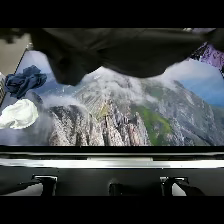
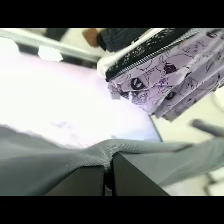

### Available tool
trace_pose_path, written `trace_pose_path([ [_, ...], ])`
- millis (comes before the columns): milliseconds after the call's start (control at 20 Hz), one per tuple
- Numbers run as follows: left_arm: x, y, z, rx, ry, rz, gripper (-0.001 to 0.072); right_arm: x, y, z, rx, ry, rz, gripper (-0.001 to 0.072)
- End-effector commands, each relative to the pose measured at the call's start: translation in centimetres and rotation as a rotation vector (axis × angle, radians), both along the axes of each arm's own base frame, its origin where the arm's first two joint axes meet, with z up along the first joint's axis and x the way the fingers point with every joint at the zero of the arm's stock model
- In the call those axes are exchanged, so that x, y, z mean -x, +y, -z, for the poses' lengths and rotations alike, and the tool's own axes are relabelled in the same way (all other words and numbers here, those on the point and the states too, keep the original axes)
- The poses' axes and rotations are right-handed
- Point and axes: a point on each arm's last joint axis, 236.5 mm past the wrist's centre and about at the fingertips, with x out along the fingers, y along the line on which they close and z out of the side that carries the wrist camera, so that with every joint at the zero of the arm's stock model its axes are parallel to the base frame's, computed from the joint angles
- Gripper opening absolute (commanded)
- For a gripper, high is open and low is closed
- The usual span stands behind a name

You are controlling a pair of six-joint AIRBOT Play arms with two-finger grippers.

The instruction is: Fold the clothes and pants, and hang the long-sleeved shirts on hangers.

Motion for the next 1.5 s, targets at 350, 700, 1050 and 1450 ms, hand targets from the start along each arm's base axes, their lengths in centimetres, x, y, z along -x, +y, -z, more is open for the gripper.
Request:
trace_pose_path([
  [350,11.1,6.9,-0.7,-0.271,0.057,-0.299,0.0016,11.8,-0.7,-6.1,0.017,-0.128,0.171,0.0036],
  [700,-0.9,2.6,23.9,-0.404,0.543,0.001,0.0018,-4.7,-1.7,17.0,-0.162,0.608,0.045,0.0037],
  [1050,-8.1,-2.8,45.0,-0.249,0.792,0.121,0.0018,-14.7,1.8,41.6,-0.172,0.928,-0.025,0.0038],
  [1450,-9.2,1.9,45.1,-0.196,0.815,0.037,0.0344,-15.3,2.0,42.7,-0.147,0.912,-0.049,0.0255],
])
